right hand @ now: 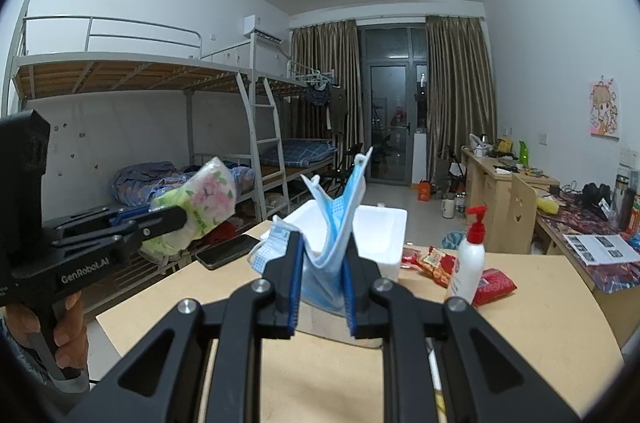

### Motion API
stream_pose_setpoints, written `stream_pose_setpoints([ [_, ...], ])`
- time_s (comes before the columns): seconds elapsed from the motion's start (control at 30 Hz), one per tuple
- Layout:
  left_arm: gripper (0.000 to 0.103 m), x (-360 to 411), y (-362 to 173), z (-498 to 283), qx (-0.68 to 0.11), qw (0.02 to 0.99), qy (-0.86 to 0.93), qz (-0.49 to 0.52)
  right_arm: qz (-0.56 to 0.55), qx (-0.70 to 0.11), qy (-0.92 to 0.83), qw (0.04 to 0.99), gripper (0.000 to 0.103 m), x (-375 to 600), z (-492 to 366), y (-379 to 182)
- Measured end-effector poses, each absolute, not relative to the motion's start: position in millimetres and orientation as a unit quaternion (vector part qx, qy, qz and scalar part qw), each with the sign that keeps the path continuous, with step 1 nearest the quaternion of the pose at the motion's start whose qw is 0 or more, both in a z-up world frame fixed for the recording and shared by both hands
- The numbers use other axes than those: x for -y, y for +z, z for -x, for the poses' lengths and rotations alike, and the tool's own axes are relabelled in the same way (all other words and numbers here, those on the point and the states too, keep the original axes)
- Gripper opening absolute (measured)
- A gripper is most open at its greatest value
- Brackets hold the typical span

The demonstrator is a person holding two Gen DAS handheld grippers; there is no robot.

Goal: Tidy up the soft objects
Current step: 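Lift the green tissue pack and blue masks and carry both over the foam box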

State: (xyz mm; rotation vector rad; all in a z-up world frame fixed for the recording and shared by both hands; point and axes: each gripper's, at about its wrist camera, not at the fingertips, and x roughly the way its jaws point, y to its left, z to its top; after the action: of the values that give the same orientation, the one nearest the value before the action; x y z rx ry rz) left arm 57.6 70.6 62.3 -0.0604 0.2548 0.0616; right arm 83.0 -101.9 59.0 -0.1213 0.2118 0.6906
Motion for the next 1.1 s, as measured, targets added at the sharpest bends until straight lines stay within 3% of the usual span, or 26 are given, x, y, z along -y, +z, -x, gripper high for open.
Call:
stream_pose_setpoints([
  [0.43, 0.020, -81, 88, -115, -0.141, 0.990, 0.012, 0.026, 0.067, -0.110, 0.329, 0.935, 0.021, 80, -123, 76],
  [1.1, 0.020, -99, 81, -214, -0.184, 0.983, 0.003, 0.028, 0.079, -0.146, 0.321, 0.932, 0.021, 47, -190, 67],
])
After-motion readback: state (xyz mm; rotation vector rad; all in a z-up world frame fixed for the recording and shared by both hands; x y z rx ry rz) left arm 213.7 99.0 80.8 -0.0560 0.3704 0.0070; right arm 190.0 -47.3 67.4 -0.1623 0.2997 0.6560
